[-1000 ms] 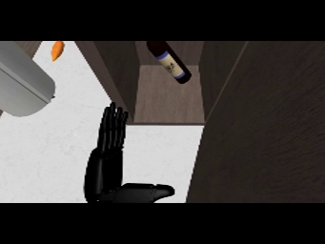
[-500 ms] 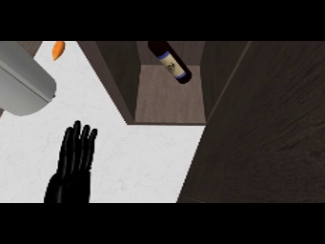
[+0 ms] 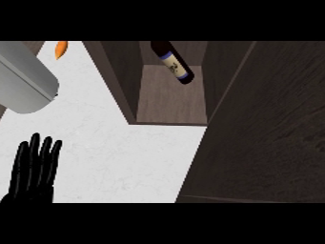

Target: Pick up the wine, place it into the cabinet and close the cabinet

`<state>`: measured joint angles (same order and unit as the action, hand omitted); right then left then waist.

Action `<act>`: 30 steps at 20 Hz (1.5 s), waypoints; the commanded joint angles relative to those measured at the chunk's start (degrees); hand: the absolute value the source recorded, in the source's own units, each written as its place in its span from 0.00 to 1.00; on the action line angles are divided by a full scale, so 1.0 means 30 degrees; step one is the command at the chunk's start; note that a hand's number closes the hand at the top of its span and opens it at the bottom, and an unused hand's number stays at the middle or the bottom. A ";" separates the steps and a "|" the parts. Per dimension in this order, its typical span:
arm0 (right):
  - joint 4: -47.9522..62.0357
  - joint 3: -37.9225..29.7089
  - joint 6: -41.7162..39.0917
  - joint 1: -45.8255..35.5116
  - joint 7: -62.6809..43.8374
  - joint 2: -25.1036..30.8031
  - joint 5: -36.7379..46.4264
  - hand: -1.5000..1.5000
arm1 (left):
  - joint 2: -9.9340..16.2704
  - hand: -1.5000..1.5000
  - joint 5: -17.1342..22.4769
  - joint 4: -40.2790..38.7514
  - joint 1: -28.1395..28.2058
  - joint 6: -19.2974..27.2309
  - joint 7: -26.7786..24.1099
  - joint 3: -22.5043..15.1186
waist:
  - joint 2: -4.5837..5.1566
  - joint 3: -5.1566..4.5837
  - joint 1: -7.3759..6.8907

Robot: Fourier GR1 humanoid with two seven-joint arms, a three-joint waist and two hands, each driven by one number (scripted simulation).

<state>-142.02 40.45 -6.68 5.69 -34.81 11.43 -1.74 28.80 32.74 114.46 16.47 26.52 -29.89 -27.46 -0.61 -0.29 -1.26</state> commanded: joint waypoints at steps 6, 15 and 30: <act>0.1212 0.3797 0.2948 -0.4714 -0.2282 -0.3701 0.0619 1.00 | 0.2185 0.00 0.2629 0.1395 0.2536 -0.3012 -0.0469 0.3268 | 0.0064 -0.0021 -0.0417; 0.5677 0.3172 0.8310 -1.1419 -0.1771 -0.3708 -0.0230 1.00 | 0.3956 0.00 0.4715 0.1194 0.3798 -0.6096 -0.0307 0.6021 | 0.0152 -0.0017 -0.0943; 1.9016 -0.2051 1.0111 -2.4410 0.1638 -0.3805 -0.7745 1.00 | 0.4444 0.00 0.6736 -0.0390 0.3390 -0.9017 -0.0168 0.8877 | 0.0456 0.0023 -0.1259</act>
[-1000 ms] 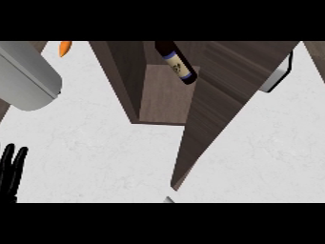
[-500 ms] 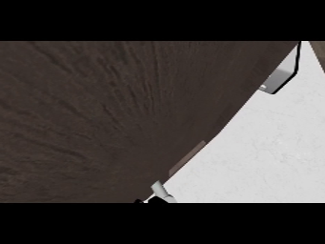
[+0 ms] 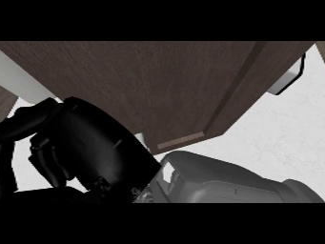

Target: Pick up the wine, place it into the cabinet and close the cabinet

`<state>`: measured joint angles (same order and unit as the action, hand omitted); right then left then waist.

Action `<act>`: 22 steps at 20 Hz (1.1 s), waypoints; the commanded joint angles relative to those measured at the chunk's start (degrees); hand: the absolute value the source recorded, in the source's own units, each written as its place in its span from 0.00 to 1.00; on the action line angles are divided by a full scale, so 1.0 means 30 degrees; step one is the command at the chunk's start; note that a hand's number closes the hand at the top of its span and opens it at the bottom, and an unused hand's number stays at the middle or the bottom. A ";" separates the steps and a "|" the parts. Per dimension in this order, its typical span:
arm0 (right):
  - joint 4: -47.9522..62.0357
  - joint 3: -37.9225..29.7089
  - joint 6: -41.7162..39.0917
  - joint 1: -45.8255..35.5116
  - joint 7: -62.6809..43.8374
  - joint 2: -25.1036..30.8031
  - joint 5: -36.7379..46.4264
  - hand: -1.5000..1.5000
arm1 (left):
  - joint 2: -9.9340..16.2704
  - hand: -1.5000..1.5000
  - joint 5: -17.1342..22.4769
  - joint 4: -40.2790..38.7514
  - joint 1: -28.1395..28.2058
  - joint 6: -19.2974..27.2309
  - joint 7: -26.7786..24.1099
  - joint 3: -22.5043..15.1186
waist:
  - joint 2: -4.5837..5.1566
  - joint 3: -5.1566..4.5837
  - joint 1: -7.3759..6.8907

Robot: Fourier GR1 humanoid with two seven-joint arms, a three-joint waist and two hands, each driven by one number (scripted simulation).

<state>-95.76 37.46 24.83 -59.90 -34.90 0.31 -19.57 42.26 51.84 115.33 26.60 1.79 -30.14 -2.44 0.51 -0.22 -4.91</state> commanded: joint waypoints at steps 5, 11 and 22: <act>0.7103 -0.2438 -0.3237 -0.4683 0.1826 -0.0101 -0.5821 1.00 | 0.0675 0.00 0.1320 0.0023 -0.0038 -0.1099 0.0800 0.1705 | 0.0216 0.0014 -0.0356; 1.0528 -0.2820 -0.8480 -0.5369 0.1117 -0.0103 -1.0419 1.00 | 0.0848 0.00 0.1723 -0.1283 -0.0838 -0.1652 0.0980 0.2472 | 0.0278 0.0008 -0.0064; 1.7634 -0.4846 -0.8935 -0.5487 0.7703 0.1182 -0.7348 1.00 | 0.0990 0.00 0.2244 -0.0864 -0.0194 -0.1674 0.1831 0.4122 | 0.0159 0.0050 0.0651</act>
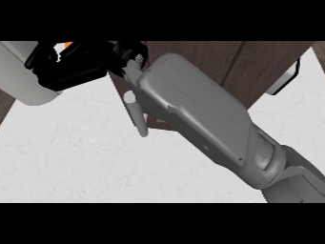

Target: Pick up the wine, place it into the cabinet and close the cabinet

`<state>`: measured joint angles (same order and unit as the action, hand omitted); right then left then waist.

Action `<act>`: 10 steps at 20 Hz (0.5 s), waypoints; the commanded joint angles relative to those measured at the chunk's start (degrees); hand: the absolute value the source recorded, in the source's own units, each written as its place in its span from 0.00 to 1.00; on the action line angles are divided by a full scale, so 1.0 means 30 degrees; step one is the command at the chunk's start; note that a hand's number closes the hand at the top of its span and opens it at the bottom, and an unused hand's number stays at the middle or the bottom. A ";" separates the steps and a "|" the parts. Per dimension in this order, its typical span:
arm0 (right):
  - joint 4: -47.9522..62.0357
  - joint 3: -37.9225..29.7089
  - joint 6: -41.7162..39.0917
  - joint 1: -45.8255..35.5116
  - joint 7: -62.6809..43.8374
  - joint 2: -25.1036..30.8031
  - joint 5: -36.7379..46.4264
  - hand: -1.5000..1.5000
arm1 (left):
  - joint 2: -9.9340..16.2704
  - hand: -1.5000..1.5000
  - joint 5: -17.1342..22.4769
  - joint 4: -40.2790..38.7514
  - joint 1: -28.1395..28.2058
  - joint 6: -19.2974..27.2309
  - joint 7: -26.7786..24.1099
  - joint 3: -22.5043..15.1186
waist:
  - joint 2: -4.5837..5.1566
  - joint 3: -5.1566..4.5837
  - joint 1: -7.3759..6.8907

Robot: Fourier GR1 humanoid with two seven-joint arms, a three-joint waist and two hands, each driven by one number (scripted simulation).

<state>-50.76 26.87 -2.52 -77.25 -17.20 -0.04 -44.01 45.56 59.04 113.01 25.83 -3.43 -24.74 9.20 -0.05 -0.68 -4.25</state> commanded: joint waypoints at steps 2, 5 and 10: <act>0.3153 -0.1458 0.0470 0.0350 0.2404 0.1338 0.0883 1.00 | 0.0126 0.00 0.0041 0.0374 0.0161 0.0026 0.0325 0.0415 | 0.0405 0.0207 0.0229; 0.3293 -0.1253 -0.0243 0.0832 0.2642 0.2257 0.0925 1.00 | 0.0035 0.00 -0.0025 -0.0027 0.0105 -0.0498 0.0299 0.0152 | 0.0466 0.0190 0.0522; 0.3530 -0.1734 -0.0541 0.1175 0.3346 0.3135 0.0705 1.00 | -0.0219 0.00 0.0466 0.0818 -0.0195 -0.0395 0.0663 -0.0425 | 0.0573 0.0193 0.0893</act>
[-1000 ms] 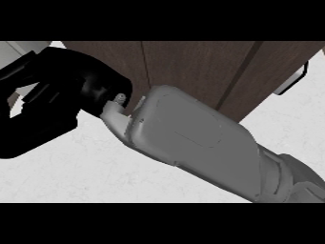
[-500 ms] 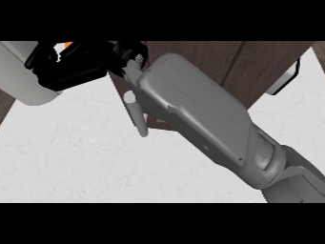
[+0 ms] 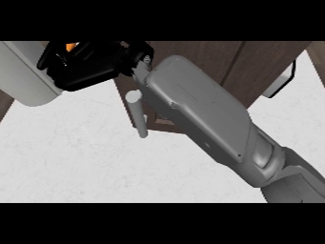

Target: Pick up the wine, place it into the cabinet and close the cabinet

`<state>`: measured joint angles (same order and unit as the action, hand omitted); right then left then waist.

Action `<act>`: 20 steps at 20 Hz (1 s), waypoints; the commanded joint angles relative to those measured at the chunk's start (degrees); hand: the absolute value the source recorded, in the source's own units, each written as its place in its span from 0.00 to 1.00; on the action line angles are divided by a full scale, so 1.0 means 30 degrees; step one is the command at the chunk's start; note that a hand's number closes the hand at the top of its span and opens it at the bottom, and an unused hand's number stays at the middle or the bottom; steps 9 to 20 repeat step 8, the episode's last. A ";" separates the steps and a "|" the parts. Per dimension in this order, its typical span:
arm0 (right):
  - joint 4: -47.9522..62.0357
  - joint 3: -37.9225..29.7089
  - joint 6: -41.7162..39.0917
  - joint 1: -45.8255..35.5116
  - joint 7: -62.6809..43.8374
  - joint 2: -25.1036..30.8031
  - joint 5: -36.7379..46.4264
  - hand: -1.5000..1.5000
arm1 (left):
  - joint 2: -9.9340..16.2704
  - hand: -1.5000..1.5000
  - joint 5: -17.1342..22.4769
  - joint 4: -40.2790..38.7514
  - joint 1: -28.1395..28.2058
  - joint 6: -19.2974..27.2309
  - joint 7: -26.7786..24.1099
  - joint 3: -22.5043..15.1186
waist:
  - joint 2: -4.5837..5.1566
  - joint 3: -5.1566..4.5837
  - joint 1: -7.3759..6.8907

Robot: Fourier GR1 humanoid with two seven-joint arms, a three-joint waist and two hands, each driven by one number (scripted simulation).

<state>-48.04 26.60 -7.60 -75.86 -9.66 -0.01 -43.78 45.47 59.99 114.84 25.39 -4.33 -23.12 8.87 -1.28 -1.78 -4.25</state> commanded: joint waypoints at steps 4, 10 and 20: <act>0.2808 -0.1696 0.1391 0.1061 0.1579 0.2889 0.0407 1.00 | -0.0166 0.00 0.0206 0.0651 -0.0466 0.0130 0.0381 -0.0661 | 0.1082 0.0566 0.1232; 0.2927 -0.1484 0.1140 0.0977 0.1512 0.2947 0.0034 1.00 | -0.0200 0.00 0.0291 0.1067 -0.0577 0.0439 0.0903 -0.1321 | 0.1024 0.0571 0.1496; 0.2927 -0.1484 0.1140 0.0977 0.1512 0.2947 0.0034 1.00 | -0.0200 0.00 0.0291 0.1067 -0.0577 0.0439 0.0903 -0.1321 | 0.1024 0.0571 0.1496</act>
